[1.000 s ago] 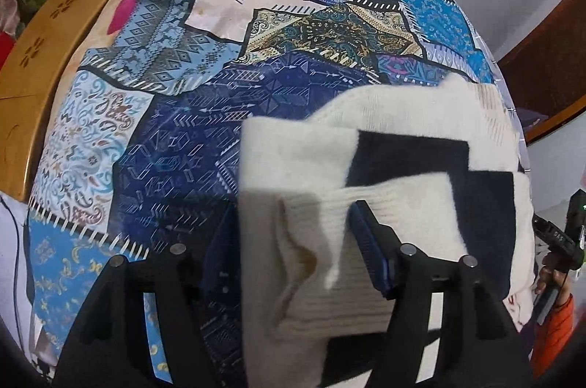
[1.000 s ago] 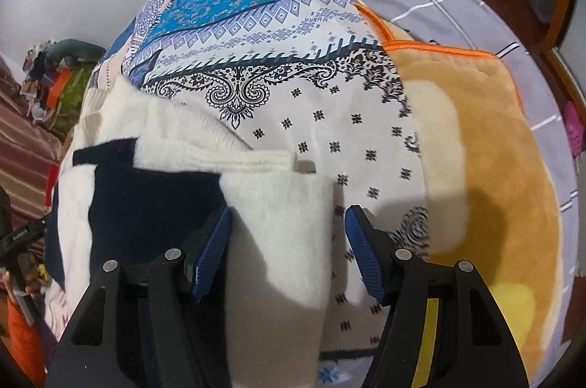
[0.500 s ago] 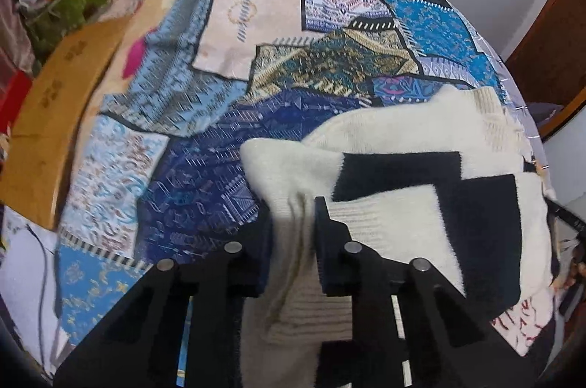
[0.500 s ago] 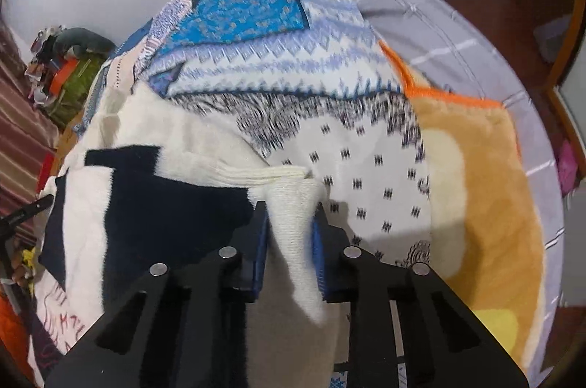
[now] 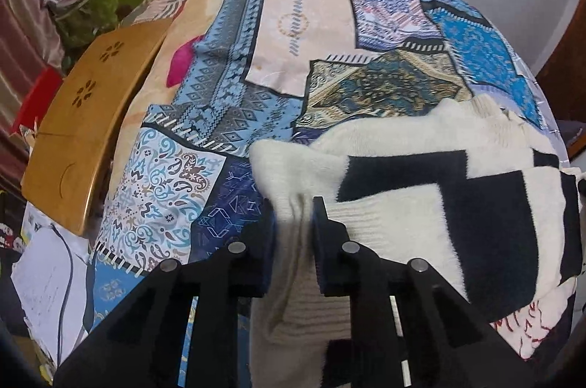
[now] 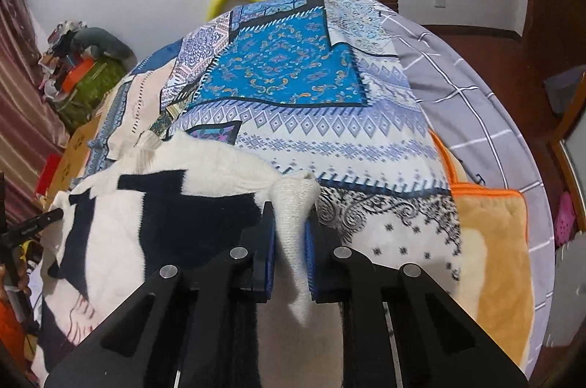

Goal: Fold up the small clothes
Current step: 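Fold the sweater side inward over the body with the left gripper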

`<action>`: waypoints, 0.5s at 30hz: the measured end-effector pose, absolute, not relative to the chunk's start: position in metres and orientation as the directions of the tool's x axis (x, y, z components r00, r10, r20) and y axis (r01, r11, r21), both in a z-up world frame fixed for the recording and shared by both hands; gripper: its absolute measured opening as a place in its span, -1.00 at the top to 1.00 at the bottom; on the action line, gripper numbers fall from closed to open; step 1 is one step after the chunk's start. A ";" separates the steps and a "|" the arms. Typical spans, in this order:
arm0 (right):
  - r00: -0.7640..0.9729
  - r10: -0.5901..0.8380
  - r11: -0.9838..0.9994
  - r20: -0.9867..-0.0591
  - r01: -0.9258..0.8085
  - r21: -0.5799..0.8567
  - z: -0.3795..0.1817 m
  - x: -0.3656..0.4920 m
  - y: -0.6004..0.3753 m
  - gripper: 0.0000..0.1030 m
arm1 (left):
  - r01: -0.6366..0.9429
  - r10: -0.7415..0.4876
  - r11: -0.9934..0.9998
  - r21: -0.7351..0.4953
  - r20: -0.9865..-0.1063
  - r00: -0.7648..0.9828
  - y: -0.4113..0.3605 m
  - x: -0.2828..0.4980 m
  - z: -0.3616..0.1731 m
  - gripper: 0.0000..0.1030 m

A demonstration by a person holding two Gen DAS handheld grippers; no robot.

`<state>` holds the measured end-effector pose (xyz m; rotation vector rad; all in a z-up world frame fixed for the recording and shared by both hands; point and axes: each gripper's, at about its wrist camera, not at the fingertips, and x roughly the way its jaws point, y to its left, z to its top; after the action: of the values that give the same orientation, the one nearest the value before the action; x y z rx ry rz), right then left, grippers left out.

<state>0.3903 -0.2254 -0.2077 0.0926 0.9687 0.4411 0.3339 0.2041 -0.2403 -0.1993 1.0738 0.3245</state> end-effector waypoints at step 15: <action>0.428 0.368 0.919 -0.825 -0.301 0.254 -0.213 0.378 -0.230 0.40 | -0.354 0.156 0.935 -0.007 -0.890 0.428 0.210 0.326 -0.245 0.37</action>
<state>0.3781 -0.2296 -0.2135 0.0718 1.0479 0.4182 0.3265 0.2104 -0.2446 -0.2046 1.0837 0.3213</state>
